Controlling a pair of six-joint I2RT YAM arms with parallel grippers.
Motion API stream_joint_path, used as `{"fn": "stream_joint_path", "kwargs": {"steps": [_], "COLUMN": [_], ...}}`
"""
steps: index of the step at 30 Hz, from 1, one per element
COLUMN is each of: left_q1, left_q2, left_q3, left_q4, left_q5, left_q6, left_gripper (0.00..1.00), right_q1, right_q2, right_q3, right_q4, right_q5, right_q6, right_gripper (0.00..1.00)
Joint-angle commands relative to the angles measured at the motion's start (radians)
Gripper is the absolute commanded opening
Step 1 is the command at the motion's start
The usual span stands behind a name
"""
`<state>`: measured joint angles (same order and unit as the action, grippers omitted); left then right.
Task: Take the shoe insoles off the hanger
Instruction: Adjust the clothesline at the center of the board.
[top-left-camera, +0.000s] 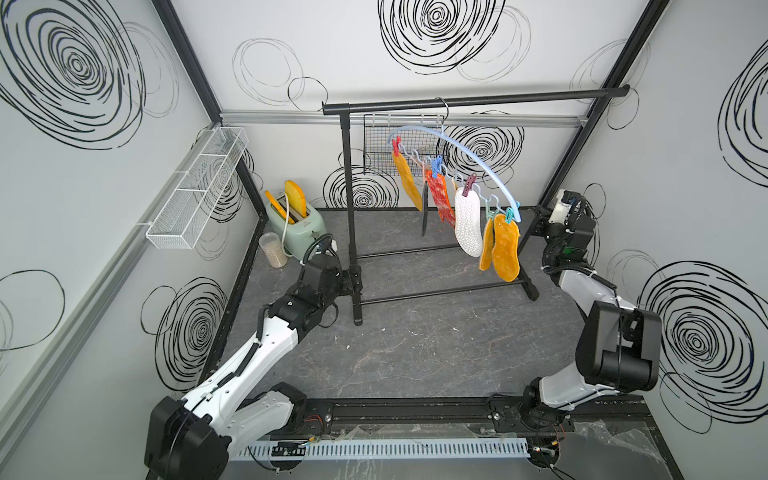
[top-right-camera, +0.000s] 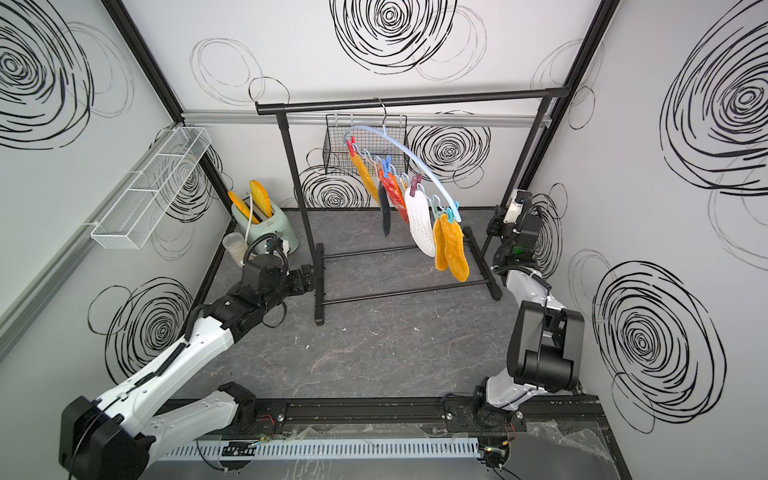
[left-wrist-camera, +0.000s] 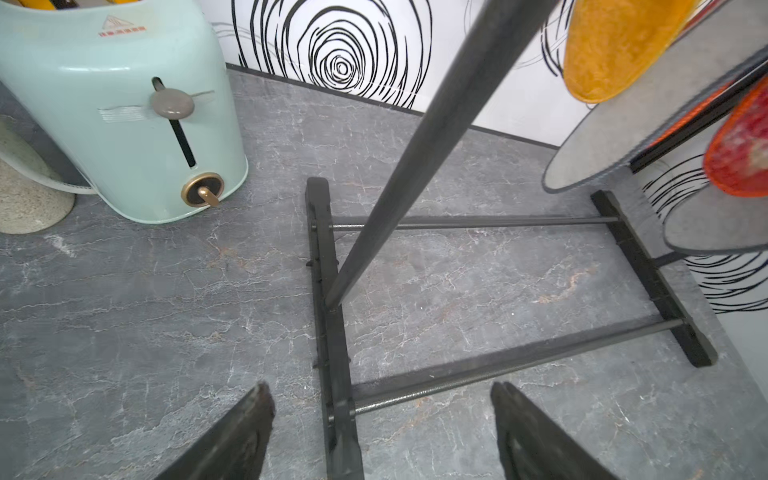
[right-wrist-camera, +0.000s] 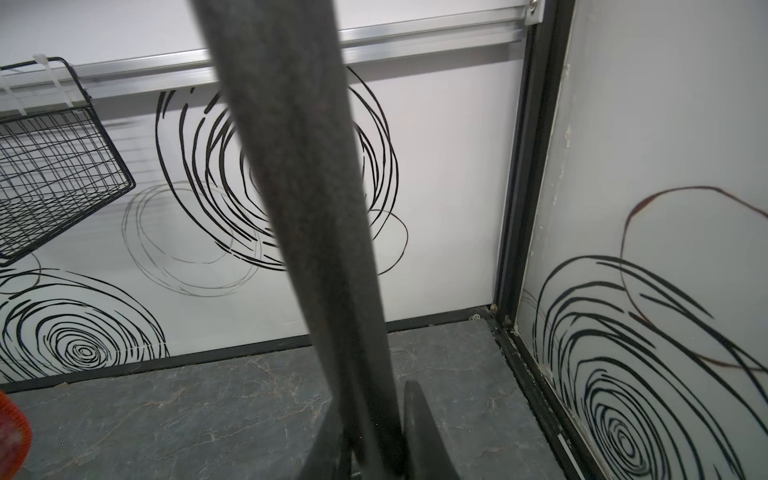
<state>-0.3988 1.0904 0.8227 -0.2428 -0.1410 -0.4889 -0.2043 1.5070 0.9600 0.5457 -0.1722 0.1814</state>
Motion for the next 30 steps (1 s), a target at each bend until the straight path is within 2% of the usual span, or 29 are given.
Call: {"fn": "stream_joint_path", "kwargs": {"steps": [1, 13, 24, 30], "left_q1": [0.047, 0.223, 0.322, 0.401], "left_q2": [0.03, 0.137, 0.162, 0.225], "left_q3": [0.066, 0.114, 0.149, 0.201], "left_q4": [0.055, 0.109, 0.076, 0.06], "left_q5": [0.024, 0.158, 0.181, 0.24], "left_q6": [0.013, 0.015, 0.026, 0.036], "left_gripper": [0.86, 0.86, 0.87, 0.87], "right_q1": [0.01, 0.081, 0.2, 0.261], "right_q2": [-0.111, -0.4, -0.473, -0.481], "right_q3": [-0.051, -0.268, -0.317, -0.332], "right_q4": [-0.037, -0.129, -0.163, -0.173], "right_q5": [0.026, -0.037, -0.04, -0.026], "right_q6": [0.249, 0.293, 0.309, 0.305], "right_gripper": [0.03, 0.04, 0.07, 0.12]}}
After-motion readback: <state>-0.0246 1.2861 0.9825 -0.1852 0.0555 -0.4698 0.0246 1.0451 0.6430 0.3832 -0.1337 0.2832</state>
